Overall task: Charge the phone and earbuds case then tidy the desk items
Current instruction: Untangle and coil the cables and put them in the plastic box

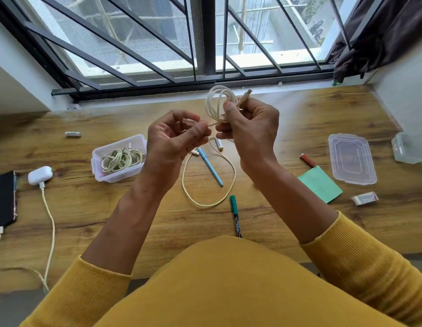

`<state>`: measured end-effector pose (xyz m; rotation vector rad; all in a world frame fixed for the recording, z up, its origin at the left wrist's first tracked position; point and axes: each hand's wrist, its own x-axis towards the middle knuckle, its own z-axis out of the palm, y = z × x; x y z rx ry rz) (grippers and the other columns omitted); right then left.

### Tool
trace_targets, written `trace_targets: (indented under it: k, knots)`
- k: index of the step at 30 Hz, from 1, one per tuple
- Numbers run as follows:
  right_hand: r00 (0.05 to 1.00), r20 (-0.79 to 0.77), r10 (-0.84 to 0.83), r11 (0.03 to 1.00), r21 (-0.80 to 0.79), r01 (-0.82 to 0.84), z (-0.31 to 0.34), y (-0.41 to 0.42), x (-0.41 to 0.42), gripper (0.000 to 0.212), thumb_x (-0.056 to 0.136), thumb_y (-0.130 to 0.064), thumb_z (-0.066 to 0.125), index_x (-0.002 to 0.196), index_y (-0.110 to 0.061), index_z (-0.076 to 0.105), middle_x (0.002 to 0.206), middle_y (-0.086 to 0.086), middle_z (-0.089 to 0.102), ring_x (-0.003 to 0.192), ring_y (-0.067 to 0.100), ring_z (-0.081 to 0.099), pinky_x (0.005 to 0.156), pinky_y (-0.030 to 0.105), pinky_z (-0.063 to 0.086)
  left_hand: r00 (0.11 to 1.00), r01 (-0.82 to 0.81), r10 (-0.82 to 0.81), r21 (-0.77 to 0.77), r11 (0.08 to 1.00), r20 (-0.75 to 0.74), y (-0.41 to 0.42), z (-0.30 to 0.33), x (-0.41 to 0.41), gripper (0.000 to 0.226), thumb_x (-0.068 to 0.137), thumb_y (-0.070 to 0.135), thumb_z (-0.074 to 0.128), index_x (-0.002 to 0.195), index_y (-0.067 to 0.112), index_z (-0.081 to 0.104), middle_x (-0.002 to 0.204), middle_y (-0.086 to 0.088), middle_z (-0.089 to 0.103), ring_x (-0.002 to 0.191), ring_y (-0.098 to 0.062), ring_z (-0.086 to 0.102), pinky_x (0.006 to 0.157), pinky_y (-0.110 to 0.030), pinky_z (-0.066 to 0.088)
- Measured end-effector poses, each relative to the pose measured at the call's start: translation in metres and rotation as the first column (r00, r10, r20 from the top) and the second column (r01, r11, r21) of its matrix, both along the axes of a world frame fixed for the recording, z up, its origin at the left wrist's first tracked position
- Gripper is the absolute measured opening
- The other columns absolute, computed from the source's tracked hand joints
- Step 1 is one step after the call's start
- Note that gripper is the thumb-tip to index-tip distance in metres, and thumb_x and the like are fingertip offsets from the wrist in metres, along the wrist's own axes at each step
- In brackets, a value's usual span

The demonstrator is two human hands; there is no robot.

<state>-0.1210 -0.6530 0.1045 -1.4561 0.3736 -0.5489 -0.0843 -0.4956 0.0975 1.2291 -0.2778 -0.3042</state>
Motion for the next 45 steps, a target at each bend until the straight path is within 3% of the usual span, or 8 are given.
trace_targets:
  k: [9, 14, 16, 21, 28, 38, 43, 45]
  knots:
    - [0.996, -0.048, -0.081, 0.967, -0.246, 0.067, 0.003, -0.002, 0.002, 0.013, 0.094, -0.003, 0.065, 0.085, -0.001, 0.074, 0.062, 0.01, 0.069, 0.046, 0.018, 0.068, 0.04, 0.028, 0.051, 0.882, -0.02, -0.114, 0.277, 0.961, 0.457, -0.001, 0.01, 0.002, 0.029, 0.086, -0.005, 0.081, 0.112, 0.004, 0.074, 0.101, -0.012, 0.077, 0.093, -0.024, 0.078, 0.086, -0.036, 0.062]
    - [0.996, -0.09, -0.018, 0.955, -0.297, -0.01, 0.001, -0.008, 0.003, 0.01, 0.097, -0.011, 0.071, 0.094, -0.005, 0.078, 0.069, 0.007, 0.074, 0.05, 0.017, 0.071, 0.041, 0.028, 0.052, 0.511, -0.307, -0.293, 0.49, 0.816, 0.808, -0.001, 0.015, 0.014, 0.021, 0.094, 0.014, 0.08, 0.114, 0.011, 0.075, 0.134, -0.003, 0.069, 0.134, -0.026, 0.058, 0.107, -0.042, 0.048]
    - [0.995, -0.1, 0.003, 0.959, -0.282, -0.031, 0.001, -0.01, 0.004, 0.011, 0.098, -0.013, 0.073, 0.094, -0.006, 0.079, 0.068, 0.007, 0.074, 0.051, 0.017, 0.071, 0.042, 0.028, 0.052, 0.456, -0.326, -0.341, 0.511, 0.795, 0.822, -0.003, 0.013, 0.015, 0.02, 0.096, 0.013, 0.078, 0.115, 0.011, 0.072, 0.134, -0.001, 0.071, 0.139, -0.027, 0.052, 0.115, -0.046, 0.042]
    - [0.993, -0.088, 0.075, 0.995, -0.064, -0.081, 0.008, -0.014, 0.001, 0.02, 0.102, -0.012, 0.068, 0.092, 0.004, 0.074, 0.071, 0.015, 0.072, 0.056, 0.024, 0.072, 0.052, 0.033, 0.059, 0.466, -0.434, -0.255, 0.47, 0.768, 0.847, 0.003, 0.002, 0.02, 0.019, 0.098, 0.015, 0.074, 0.116, 0.008, 0.072, 0.116, -0.003, 0.074, 0.121, -0.028, 0.062, 0.1, -0.052, 0.05]
    - [0.977, -0.02, 0.211, 0.971, 0.121, -0.208, 0.01, -0.01, -0.003, 0.026, 0.106, -0.016, 0.062, 0.104, 0.009, 0.072, 0.089, 0.028, 0.075, 0.064, 0.029, 0.073, 0.062, 0.035, 0.064, 0.634, -0.417, -0.099, 0.447, 0.791, 0.767, 0.007, 0.0, 0.017, 0.02, 0.098, 0.015, 0.074, 0.113, 0.023, 0.062, 0.113, 0.016, 0.072, 0.113, -0.022, 0.066, 0.092, -0.048, 0.055]
    - [0.968, 0.008, 0.252, 0.963, 0.098, -0.252, 0.003, -0.006, -0.001, 0.024, 0.107, -0.013, 0.061, 0.106, 0.009, 0.072, 0.09, 0.02, 0.077, 0.065, 0.026, 0.072, 0.064, 0.036, 0.064, 0.907, -0.263, 0.101, 0.362, 0.894, 0.409, 0.002, 0.001, 0.013, 0.022, 0.092, 0.015, 0.083, 0.109, 0.014, 0.069, 0.101, 0.007, 0.078, 0.096, -0.014, 0.076, 0.083, -0.04, 0.062]
    - [0.968, 0.019, 0.25, 0.967, 0.052, -0.251, -0.003, -0.005, -0.002, 0.023, 0.106, -0.012, 0.062, 0.106, 0.008, 0.072, 0.09, 0.022, 0.075, 0.071, 0.031, 0.072, 0.068, 0.04, 0.066, 0.987, -0.112, 0.078, 0.259, 0.959, 0.138, 0.003, 0.005, 0.013, 0.053, 0.09, -0.001, 0.079, 0.137, 0.009, 0.057, 0.14, -0.011, 0.057, 0.11, -0.026, 0.075, 0.087, -0.039, 0.065]
    - [0.965, 0.024, 0.262, 0.965, 0.021, -0.263, -0.004, -0.006, -0.002, 0.022, 0.106, -0.011, 0.063, 0.103, 0.008, 0.073, 0.088, 0.021, 0.076, 0.07, 0.031, 0.073, 0.066, 0.041, 0.065, 0.999, 0.017, -0.011, 0.206, 0.978, -0.031, 0.007, 0.005, 0.017, 0.057, 0.089, 0.003, 0.079, 0.141, 0.005, 0.056, 0.135, -0.012, 0.062, 0.114, -0.027, 0.073, 0.089, -0.036, 0.062]
